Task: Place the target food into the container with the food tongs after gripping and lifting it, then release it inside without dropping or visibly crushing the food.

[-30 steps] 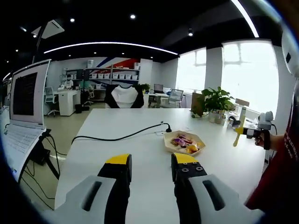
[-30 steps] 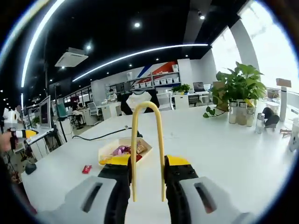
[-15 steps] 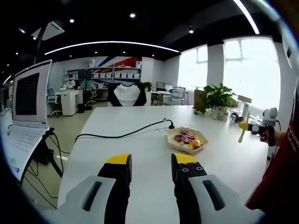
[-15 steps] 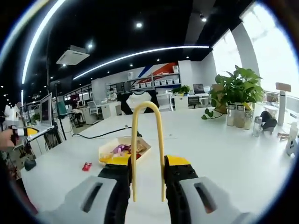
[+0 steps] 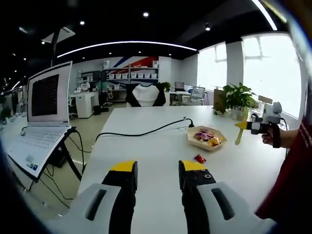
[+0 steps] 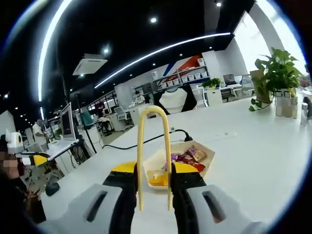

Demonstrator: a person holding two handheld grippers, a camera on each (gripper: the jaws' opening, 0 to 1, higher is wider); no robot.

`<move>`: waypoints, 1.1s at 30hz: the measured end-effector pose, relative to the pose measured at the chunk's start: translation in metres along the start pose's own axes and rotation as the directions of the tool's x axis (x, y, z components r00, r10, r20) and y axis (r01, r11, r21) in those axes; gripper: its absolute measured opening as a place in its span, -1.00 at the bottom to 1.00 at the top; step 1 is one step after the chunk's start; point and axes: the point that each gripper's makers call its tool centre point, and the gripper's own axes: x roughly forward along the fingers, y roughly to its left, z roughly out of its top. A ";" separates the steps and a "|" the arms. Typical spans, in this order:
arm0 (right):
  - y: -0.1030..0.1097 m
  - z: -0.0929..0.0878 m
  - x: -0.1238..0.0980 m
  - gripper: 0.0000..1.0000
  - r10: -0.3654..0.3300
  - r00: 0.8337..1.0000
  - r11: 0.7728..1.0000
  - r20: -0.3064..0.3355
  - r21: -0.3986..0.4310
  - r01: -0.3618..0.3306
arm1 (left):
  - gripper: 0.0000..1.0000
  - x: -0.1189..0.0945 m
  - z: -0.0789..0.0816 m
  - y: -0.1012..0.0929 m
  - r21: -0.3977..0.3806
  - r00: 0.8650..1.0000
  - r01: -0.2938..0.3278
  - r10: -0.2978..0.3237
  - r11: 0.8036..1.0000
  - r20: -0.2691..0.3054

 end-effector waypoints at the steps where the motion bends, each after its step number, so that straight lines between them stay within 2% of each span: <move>1: 0.013 -0.002 0.010 -0.54 0.025 1.000 1.000 -0.003 0.005 -0.025 | -0.28 -0.005 -0.001 0.005 -0.005 1.000 -0.016 0.016 1.000 0.000; 8: 0.050 -0.005 0.055 -0.53 0.074 0.997 0.997 -0.002 0.018 -0.074 | -0.28 -0.037 -0.007 0.027 -0.013 0.994 -0.105 0.105 0.994 -0.004; 12: 0.055 -0.010 0.077 -0.53 0.073 0.997 0.997 -0.009 -0.014 -0.073 | -0.28 -0.058 -0.019 0.042 -0.035 0.986 -0.164 0.163 0.986 -0.022; 15: 0.058 -0.018 0.090 -0.53 0.063 0.998 0.998 -0.022 -0.015 -0.064 | -0.28 -0.066 -0.024 0.047 -0.044 0.983 -0.183 0.181 0.982 -0.028; 18: 0.060 -0.032 0.100 -0.53 0.045 0.997 0.997 -0.058 -0.063 -0.049 | -0.28 -0.069 -0.025 0.052 -0.047 0.981 -0.191 0.190 0.980 -0.028; 23: 0.058 -0.051 0.108 -0.54 0.023 0.995 0.997 -0.101 -0.067 -0.030 | -0.28 -0.069 -0.023 0.057 -0.044 0.981 -0.191 0.190 0.981 -0.023; 29: 0.057 -0.067 0.116 -0.54 0.040 0.989 0.994 -0.143 -0.097 -0.054 | -0.28 -0.064 -0.024 0.059 -0.033 0.983 -0.181 0.181 0.983 -0.025; 31: 0.053 -0.073 0.117 -0.55 0.037 0.986 0.988 -0.160 -0.139 -0.060 | -0.28 -0.063 -0.023 0.059 -0.031 0.984 -0.178 0.177 0.984 -0.025; 32: 0.055 -0.069 0.117 -0.55 0.049 0.989 0.987 -0.138 -0.146 -0.069 | -0.28 -0.063 -0.023 0.059 -0.026 0.984 -0.176 0.175 0.984 -0.027; 33: 0.054 -0.070 0.117 -0.56 0.048 0.988 0.987 -0.144 -0.148 -0.069 | -0.28 -0.063 -0.023 0.060 -0.022 0.984 -0.177 0.176 0.984 -0.029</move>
